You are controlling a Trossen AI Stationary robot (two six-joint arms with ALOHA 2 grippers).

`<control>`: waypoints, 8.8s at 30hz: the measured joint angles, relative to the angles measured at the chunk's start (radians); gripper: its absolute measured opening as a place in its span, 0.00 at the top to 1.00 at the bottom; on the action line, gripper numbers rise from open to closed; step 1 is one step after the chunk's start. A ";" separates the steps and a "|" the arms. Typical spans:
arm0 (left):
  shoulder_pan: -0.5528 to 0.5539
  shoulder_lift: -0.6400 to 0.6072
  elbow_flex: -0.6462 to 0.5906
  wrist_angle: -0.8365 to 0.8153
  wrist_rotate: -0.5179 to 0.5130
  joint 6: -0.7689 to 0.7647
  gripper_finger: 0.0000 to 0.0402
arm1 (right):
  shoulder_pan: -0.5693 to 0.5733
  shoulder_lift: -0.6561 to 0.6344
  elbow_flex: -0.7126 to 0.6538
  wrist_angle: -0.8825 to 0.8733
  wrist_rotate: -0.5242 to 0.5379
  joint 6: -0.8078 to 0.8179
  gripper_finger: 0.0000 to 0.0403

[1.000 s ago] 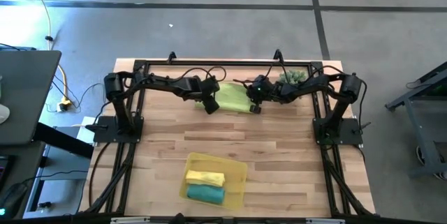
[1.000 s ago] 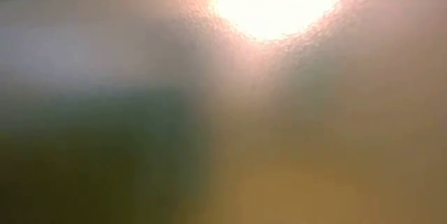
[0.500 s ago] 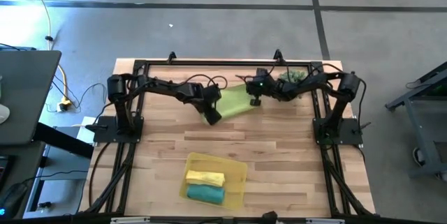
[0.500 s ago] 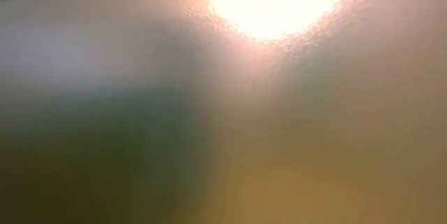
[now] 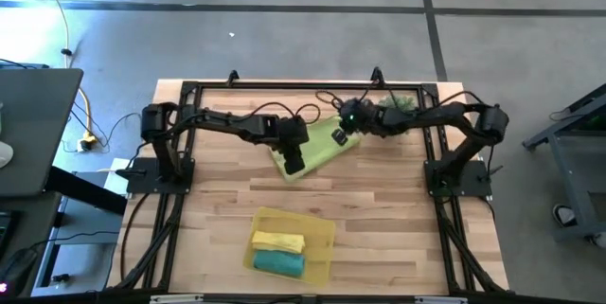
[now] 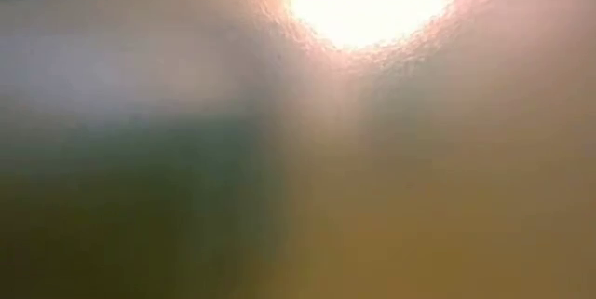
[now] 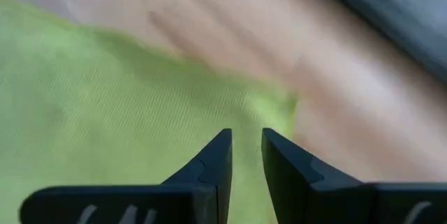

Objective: Roll microfiber towels into tight, uniform cylinder then place into a basket
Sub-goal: Roll the green towel

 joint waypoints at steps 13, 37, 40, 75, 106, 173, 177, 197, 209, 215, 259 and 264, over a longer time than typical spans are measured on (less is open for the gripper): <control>0.076 0.008 -0.008 -0.179 -0.023 0.081 0.70 | 0.169 0.082 0.001 -0.096 0.154 0.440 0.82; -0.193 0.025 -0.104 0.138 0.049 -0.049 0.70 | -0.007 0.165 0.000 0.360 0.156 -0.305 0.82; -0.197 0.011 -0.103 0.151 0.041 0.003 0.70 | 0.003 0.117 0.001 0.286 0.157 -0.216 0.82; -0.181 0.113 -0.062 0.201 0.041 0.137 0.70 | 0.031 0.206 0.001 0.226 0.172 -0.025 0.82; -0.132 -0.042 -0.064 0.015 -0.008 0.358 0.70 | 0.403 -0.172 -0.001 -0.608 -0.061 -0.218 0.82; -0.253 -0.218 -0.456 0.533 -0.146 0.981 0.58 | 0.486 -0.460 -0.426 0.046 -0.203 -0.840 0.54; -0.207 -0.170 -0.455 0.637 -0.146 1.003 0.58 | 0.465 -0.443 -0.426 0.096 -0.163 -0.857 0.54; -0.205 -0.159 -0.326 0.727 -0.287 0.365 0.58 | 0.157 0.046 -0.270 0.556 -0.201 -0.328 0.54; -0.267 -0.323 -0.326 0.628 -0.307 0.251 0.58 | 0.014 0.253 -0.071 0.437 -0.211 -0.303 0.54; -0.273 -0.352 -0.326 0.587 -0.306 0.239 0.58 | -0.054 0.269 0.017 0.361 -0.189 -0.307 0.54; -0.123 0.034 -0.325 0.594 -0.070 0.804 0.58 | 0.288 -0.045 -0.265 0.195 -0.132 -1.128 0.65; -0.121 0.034 -0.325 0.590 -0.069 0.766 0.58 | 0.287 -0.044 -0.265 0.204 -0.132 -1.144 0.65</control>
